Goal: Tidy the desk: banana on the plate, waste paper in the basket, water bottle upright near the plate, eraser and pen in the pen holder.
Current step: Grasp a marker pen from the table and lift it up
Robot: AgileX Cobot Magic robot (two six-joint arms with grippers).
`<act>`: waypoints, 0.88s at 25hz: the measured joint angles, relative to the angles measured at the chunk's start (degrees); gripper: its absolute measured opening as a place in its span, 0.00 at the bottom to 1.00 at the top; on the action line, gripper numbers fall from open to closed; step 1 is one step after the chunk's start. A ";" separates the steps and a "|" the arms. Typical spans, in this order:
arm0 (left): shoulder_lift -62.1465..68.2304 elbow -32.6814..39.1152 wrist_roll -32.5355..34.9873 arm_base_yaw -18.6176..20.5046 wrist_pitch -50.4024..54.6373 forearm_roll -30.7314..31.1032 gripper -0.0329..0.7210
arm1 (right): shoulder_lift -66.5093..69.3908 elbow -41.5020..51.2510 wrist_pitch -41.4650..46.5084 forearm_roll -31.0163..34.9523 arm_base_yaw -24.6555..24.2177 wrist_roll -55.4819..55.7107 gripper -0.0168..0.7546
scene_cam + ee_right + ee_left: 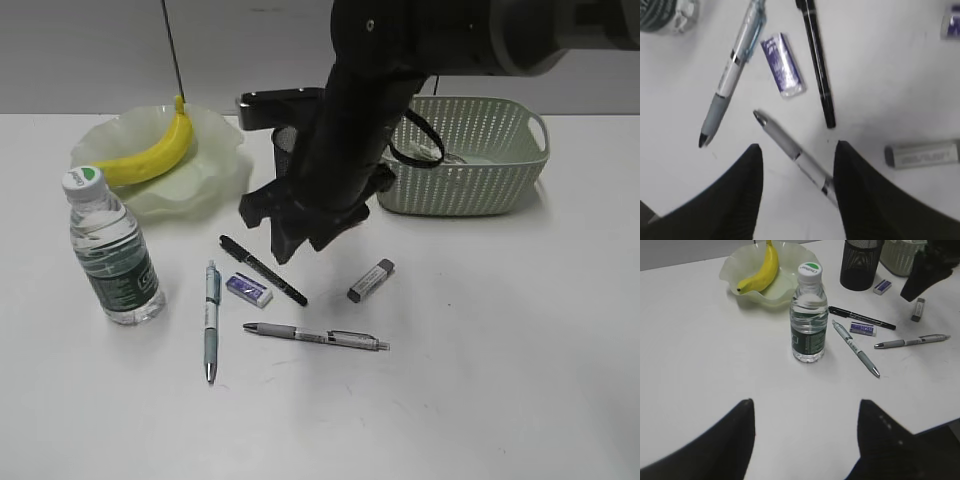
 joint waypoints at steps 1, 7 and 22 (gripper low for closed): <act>0.00 0.00 0.00 0.00 0.00 0.00 0.68 | 0.06 -0.11 -1.78 0.00 0.00 -1.41 0.51; 0.00 0.00 0.00 0.00 0.00 0.00 0.68 | 6.18 -5.90 -4.74 -0.09 0.00 -11.00 0.51; 0.00 0.00 0.00 0.00 0.00 0.00 0.68 | 19.29 -20.87 -3.01 -4.17 0.36 -15.56 0.49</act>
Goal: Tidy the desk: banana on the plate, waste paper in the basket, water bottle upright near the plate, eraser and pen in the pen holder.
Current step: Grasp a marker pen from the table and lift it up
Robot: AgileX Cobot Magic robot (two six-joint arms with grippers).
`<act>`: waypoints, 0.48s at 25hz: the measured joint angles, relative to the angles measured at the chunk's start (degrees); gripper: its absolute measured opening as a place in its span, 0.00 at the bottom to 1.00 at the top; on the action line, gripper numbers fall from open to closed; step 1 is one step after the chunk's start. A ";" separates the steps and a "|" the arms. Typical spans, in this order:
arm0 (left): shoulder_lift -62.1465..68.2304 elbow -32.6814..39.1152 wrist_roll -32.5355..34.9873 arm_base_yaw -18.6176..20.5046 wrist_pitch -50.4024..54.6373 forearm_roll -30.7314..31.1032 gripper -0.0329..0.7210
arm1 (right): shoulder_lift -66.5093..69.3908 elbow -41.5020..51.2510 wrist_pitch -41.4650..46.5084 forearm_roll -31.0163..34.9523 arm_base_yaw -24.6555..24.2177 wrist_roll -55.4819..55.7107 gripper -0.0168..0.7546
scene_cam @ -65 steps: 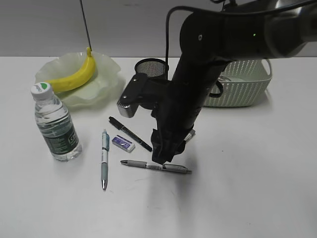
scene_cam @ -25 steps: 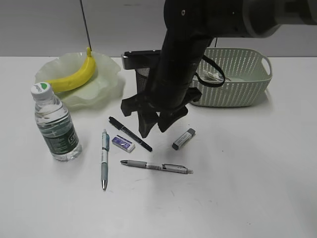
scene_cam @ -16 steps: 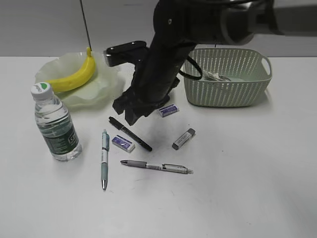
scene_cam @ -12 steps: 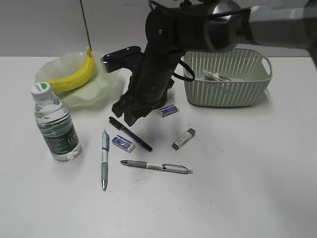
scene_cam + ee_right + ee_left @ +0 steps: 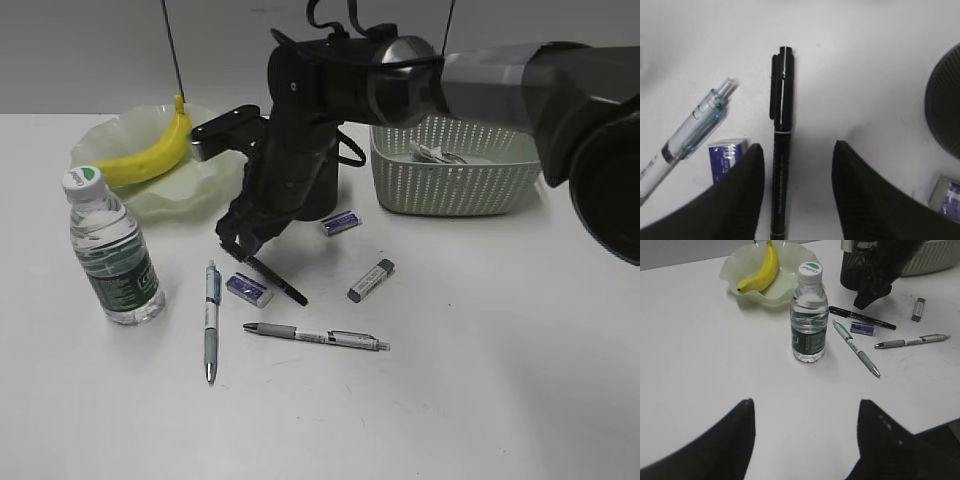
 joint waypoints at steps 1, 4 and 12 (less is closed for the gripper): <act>0.00 0.00 0.00 0.00 0.00 0.00 0.68 | 0.11 -0.05 -0.11 0.00 0.20 -0.22 0.48; 0.00 0.00 0.00 0.00 0.00 0.00 0.68 | 0.45 -0.12 -0.70 0.06 0.37 -0.56 0.47; 0.00 0.00 0.00 0.00 0.00 0.00 0.68 | 2.73 -0.19 -1.52 0.01 0.37 -0.60 0.46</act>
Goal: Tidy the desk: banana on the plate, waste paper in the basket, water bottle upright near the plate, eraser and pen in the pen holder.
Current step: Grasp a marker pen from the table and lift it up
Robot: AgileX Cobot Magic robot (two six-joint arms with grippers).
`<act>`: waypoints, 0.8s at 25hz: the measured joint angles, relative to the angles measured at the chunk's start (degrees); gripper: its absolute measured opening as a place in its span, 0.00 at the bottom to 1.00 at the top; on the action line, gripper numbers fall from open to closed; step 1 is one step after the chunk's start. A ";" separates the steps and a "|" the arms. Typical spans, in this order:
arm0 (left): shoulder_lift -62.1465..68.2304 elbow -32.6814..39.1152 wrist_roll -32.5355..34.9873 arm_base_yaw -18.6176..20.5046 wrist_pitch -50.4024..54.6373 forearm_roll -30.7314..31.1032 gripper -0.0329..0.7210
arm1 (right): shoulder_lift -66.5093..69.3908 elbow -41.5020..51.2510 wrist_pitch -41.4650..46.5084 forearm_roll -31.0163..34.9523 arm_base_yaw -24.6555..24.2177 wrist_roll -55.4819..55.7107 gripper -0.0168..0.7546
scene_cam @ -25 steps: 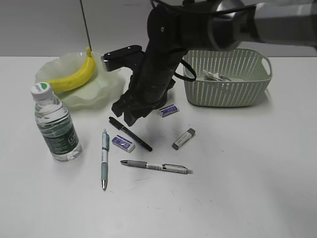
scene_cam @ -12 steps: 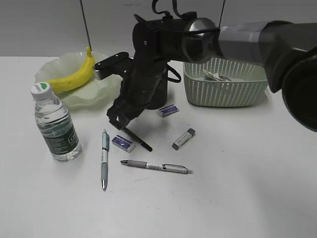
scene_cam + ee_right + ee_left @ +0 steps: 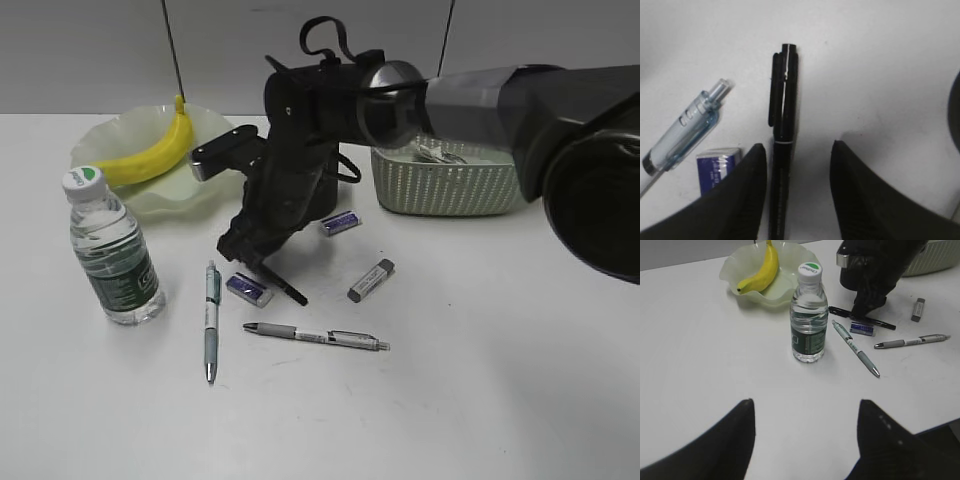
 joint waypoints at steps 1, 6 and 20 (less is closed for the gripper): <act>0.00 0.00 0.00 0.00 0.00 0.00 0.68 | 0.43 0.00 0.00 0.00 0.00 0.00 0.46; 0.00 0.00 0.00 0.00 -0.04 0.00 0.68 | 1.44 -0.56 -0.11 -0.33 0.00 -0.16 0.42; 0.00 0.00 0.00 0.00 -0.04 0.00 0.68 | -0.41 -14.93 14.03 -1.44 0.00 2.64 0.14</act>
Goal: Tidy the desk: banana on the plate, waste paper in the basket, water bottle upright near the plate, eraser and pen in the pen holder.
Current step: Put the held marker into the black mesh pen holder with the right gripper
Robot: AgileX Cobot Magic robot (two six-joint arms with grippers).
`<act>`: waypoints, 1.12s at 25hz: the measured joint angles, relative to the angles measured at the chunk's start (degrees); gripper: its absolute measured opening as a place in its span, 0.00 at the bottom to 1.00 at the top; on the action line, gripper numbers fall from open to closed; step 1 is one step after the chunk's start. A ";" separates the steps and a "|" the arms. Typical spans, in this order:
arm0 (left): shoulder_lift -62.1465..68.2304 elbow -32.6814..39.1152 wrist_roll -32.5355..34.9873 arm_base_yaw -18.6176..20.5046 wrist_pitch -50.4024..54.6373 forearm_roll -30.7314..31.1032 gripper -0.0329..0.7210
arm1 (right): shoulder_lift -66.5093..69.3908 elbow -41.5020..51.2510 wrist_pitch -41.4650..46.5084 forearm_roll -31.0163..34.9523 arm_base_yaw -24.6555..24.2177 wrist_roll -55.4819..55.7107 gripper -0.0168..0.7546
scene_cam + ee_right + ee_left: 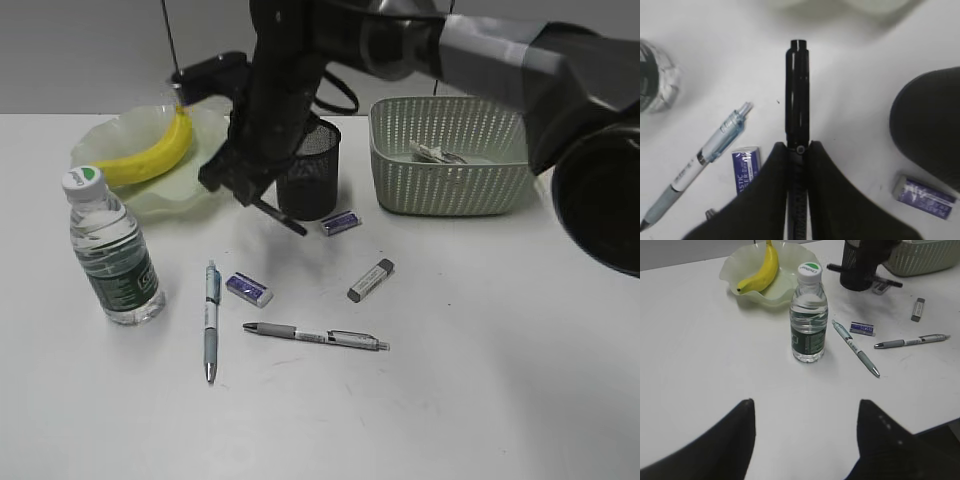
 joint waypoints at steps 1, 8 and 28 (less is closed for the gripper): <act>0.00 0.00 0.00 0.00 0.00 0.00 0.68 | -1.03 -0.81 0.22 0.00 0.00 0.53 0.14; 0.00 0.00 0.00 0.00 0.00 0.00 0.67 | -5.99 -1.92 -5.87 -1.71 -1.41 6.69 0.14; 0.00 0.00 0.00 0.00 0.00 0.04 0.67 | -5.95 11.40 -39.46 -1.30 -9.36 11.94 0.14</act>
